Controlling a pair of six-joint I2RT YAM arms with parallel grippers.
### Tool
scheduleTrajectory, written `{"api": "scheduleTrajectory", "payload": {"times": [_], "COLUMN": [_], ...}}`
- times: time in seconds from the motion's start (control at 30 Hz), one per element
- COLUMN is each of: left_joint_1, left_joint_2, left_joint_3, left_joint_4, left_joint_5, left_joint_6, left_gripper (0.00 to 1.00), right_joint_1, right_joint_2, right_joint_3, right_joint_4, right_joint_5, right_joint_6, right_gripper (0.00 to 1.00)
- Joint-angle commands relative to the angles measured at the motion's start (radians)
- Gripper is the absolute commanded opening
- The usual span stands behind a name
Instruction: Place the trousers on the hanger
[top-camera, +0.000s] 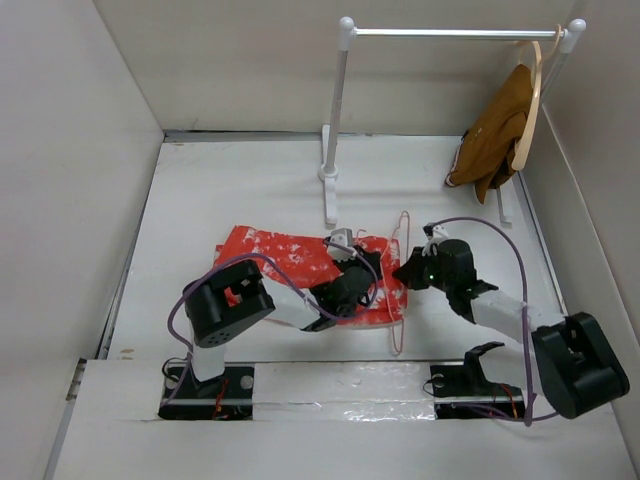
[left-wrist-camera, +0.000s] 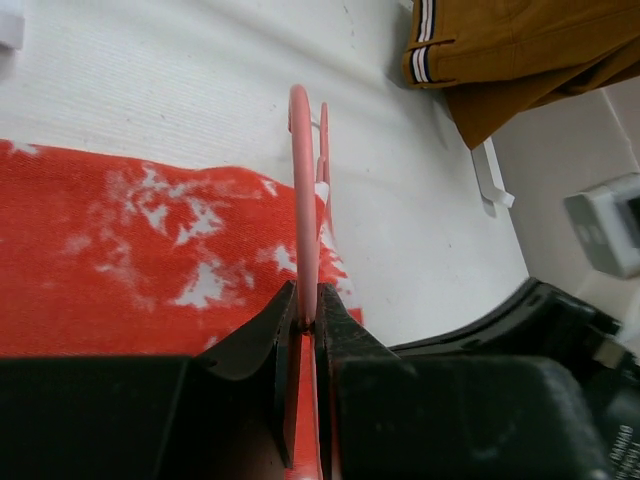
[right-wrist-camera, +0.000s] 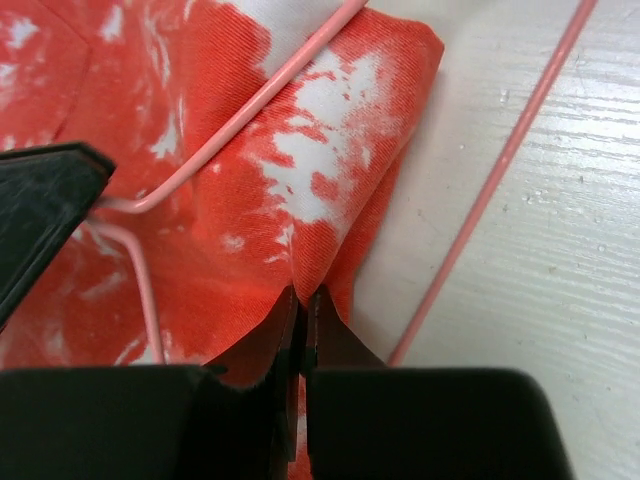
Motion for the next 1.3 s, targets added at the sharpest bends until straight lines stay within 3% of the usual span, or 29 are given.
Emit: {"api": "scheduleTrajectory", "payload": {"times": [0.0, 0.23, 0.57, 0.87, 1.27], "left_joint_1": [0.013, 0.042, 0.053, 0.033, 0.036], "left_joint_2": [-0.049, -0.114, -0.250, -0.393, -0.398], "left_joint_3": [-0.056, -0.134, -0.272, -0.323, -0.189], "left_joint_4": [-0.038, -0.070, -0.136, -0.228, -0.313], "left_joint_5": [-0.064, -0.111, -0.140, -0.137, -0.274], "left_joint_6": [0.068, 0.056, 0.068, 0.154, 0.296], "left_gripper": [0.00, 0.00, 0.00, 0.00, 0.00], "right_joint_1": [-0.017, -0.049, -0.200, -0.312, -0.436], "right_joint_2": [-0.104, -0.289, -0.399, -0.321, -0.277], "right_joint_3": [0.002, 0.039, 0.045, 0.095, 0.097], "right_joint_4": [-0.025, -0.200, -0.253, -0.197, -0.187], "right_joint_5": [-0.014, 0.001, -0.033, -0.070, -0.097], "right_joint_6": [-0.003, -0.031, -0.028, -0.026, -0.051], "right_gripper": [0.00, 0.00, 0.00, 0.00, 0.00]}}
